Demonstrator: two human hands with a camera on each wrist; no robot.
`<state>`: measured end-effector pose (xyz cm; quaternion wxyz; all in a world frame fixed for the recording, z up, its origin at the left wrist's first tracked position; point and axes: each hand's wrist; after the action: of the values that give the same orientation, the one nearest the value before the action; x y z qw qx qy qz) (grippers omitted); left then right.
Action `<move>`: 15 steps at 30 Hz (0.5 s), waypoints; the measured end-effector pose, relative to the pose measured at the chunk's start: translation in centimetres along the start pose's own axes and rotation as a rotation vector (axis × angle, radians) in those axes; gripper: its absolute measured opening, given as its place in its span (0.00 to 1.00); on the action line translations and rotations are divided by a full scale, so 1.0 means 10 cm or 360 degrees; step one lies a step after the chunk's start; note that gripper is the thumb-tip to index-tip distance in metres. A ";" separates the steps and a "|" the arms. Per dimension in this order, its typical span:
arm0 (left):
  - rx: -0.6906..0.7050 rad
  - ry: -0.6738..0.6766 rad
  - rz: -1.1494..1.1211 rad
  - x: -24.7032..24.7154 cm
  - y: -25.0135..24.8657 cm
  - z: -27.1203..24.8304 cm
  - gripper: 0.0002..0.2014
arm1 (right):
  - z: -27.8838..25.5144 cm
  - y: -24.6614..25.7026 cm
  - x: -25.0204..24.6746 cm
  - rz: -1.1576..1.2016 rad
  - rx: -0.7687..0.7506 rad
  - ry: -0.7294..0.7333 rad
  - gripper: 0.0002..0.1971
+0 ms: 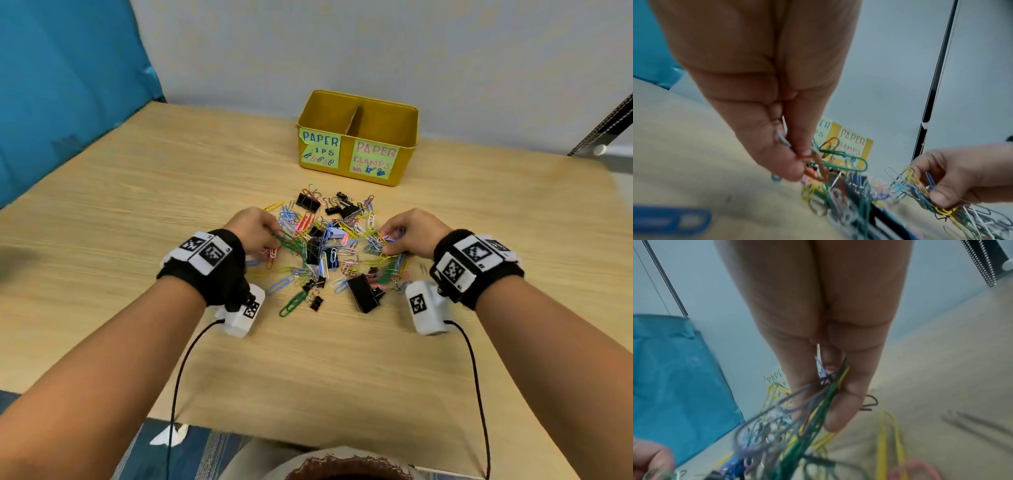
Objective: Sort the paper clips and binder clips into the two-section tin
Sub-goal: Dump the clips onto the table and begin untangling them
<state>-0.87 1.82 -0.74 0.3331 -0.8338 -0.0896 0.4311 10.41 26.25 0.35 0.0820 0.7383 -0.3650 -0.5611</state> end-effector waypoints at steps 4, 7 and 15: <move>0.0084 0.0018 -0.0294 -0.22 -0.10 -0.04 0.16 | -0.09 0.11 -0.23 0.0324 -0.0030 -0.0024 0.14; 0.0214 0.0046 -0.0436 -0.35 -0.26 -0.03 0.15 | -0.19 0.31 -0.43 0.0574 -0.0128 -0.0086 0.13; 0.0542 -0.0043 -0.0805 -0.55 -0.88 0.14 0.15 | -0.06 0.91 -0.75 0.1182 -0.0514 -0.0204 0.15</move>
<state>-4.14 6.78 7.88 0.5636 -0.7114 -0.2252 0.3542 6.09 24.27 11.19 0.3708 0.4975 -0.5183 -0.5885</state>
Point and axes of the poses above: each hand's wrist, its own z-axis towards the middle knuckle, its own x-axis out of the palm, y = z × x, and after that the axes turned 3 degrees about z, right-handed
